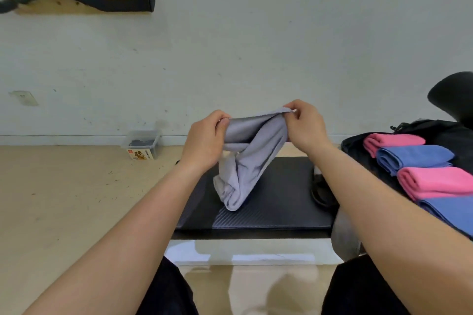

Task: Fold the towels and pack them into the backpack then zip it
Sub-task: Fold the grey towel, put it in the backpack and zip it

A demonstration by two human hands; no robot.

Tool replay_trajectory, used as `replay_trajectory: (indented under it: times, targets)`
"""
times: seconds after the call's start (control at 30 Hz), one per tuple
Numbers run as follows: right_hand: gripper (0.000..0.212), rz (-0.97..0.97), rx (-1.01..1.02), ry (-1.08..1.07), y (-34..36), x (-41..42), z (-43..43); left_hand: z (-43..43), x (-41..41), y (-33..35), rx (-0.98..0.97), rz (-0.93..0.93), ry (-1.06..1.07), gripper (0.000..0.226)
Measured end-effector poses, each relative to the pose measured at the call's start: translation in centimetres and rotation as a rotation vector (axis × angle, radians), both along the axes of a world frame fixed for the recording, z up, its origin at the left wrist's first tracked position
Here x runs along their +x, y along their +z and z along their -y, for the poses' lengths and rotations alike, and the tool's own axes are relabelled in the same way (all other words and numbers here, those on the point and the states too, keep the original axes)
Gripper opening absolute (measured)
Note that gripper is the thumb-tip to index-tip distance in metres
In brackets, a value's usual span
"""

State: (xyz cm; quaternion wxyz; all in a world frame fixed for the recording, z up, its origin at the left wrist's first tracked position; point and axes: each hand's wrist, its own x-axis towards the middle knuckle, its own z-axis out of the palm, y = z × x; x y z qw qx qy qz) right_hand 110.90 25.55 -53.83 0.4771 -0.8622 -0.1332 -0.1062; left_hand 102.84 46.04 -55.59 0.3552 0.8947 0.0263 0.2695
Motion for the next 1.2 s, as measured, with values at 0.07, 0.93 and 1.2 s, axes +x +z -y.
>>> replay_trajectory:
  times: [0.07, 0.93, 1.2]
  targets:
    - [0.020, 0.081, -0.037, -0.015, 3.8, 0.7, 0.1, 0.0, 0.2, 2.9, 0.028, 0.026, 0.031, 0.021]
    - [0.021, -0.006, -0.311, 0.311, 3.0, -2.4, 1.3, 2.9, -0.2, 3.9, 0.073, -0.201, -0.136, 0.013]
    - [0.018, -0.065, -0.354, 0.266, -0.9, -1.5, 3.1, -1.0, 0.6, 6.3, 0.100, -0.012, 0.205, 0.016]
